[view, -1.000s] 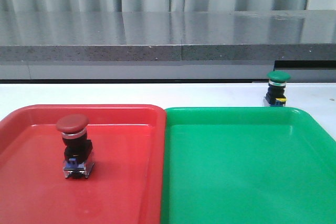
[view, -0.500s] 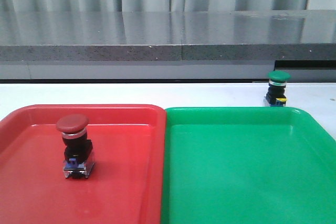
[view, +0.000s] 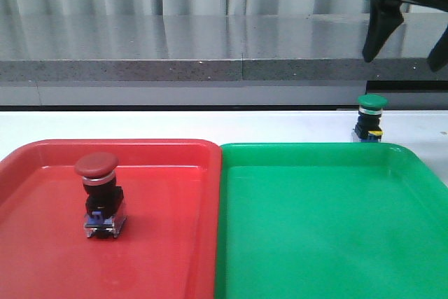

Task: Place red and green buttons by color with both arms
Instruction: 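Lower the right gripper onto the green button and grasp it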

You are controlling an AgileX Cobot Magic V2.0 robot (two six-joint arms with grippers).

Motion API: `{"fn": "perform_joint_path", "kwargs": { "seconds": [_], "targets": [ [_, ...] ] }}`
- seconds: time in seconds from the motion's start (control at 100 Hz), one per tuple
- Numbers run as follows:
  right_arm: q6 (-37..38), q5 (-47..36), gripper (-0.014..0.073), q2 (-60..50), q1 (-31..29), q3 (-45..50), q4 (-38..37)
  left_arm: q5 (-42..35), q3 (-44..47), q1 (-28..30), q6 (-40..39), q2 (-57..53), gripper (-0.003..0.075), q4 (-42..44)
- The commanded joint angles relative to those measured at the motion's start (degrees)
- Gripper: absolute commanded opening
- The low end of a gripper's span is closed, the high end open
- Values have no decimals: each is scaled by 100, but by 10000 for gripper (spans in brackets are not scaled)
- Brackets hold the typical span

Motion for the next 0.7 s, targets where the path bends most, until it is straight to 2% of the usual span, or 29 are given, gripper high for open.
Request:
{"fn": "perform_joint_path", "kwargs": {
  "seconds": [0.0, 0.48, 0.57, 0.69],
  "targets": [
    [-32, -141, 626, 40, 47, -383, 76, -433, 77, 17, -45, -188, -20, -6],
    [-32, 60, 620, 1272, 47, -1145, 71, -433, 77, 17, -45, -188, -20, -6],
    [-32, 46, 561, 1309, 47, -1145, 71, -433, 77, 17, -45, -188, -20, -6],
    [-32, 15, 413, 1309, 30, -1145, 71, -433, 77, 17, -45, -188, -20, -6]
  ]
}}
